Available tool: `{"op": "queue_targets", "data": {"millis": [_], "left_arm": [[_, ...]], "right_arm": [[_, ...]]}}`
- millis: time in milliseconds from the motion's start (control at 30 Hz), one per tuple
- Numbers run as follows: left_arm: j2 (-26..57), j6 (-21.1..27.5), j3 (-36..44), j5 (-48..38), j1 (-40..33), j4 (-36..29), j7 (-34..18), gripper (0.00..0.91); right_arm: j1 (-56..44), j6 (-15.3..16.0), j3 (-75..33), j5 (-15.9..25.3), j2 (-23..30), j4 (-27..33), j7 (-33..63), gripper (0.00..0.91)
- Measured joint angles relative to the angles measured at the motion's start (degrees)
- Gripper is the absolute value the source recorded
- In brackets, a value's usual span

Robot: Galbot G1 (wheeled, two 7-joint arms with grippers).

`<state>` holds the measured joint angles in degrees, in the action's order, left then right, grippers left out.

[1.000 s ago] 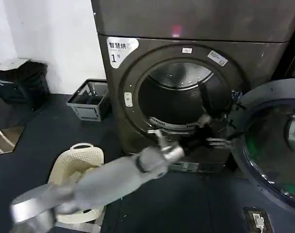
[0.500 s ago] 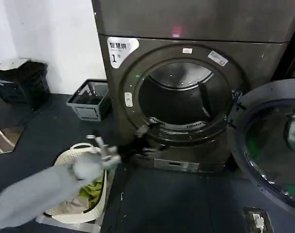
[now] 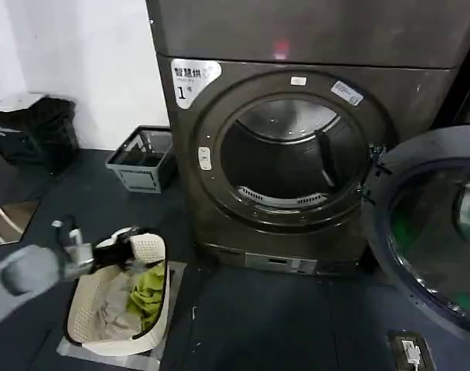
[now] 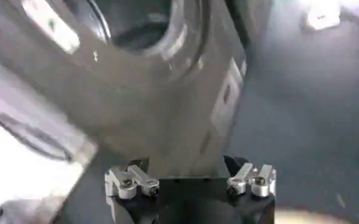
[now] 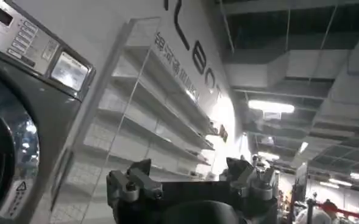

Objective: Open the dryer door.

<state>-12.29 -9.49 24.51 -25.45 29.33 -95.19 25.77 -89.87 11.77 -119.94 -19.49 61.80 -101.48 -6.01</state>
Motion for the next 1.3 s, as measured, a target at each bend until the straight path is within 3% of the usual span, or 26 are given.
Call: {"op": "queue_targets", "data": {"millis": [433, 833, 967, 1300], "left_arm": [[11.24, -2.34, -0.1, 8.36, 2.57, 2.11, 10.44, 0.907], [15.03, -3.73, -2.61, 12.89, 2.82, 1.54, 15.46, 0.907], [15.41, -6.26, -3.51, 13.58, 2.9, 1.82, 15.78, 0.907], [15.38, -6.26, -4.24, 13.27, 3.14, 2.4, 15.76, 0.907]], "right_arm": [[0.52, -0.91, 0.64, 1.68, -1.25, 1.7, 0.14, 0.907], [0.21, -0.95, 0.69, 1.6, -1.59, 2.22, 0.13, 0.907], [0.29, -0.98, 1.03, 1.6, -1.34, 2.15, 0.09, 0.907], [0.07, -0.99, 0.65, 1.74, -1.18, 2.12, 0.08, 0.907]]}}
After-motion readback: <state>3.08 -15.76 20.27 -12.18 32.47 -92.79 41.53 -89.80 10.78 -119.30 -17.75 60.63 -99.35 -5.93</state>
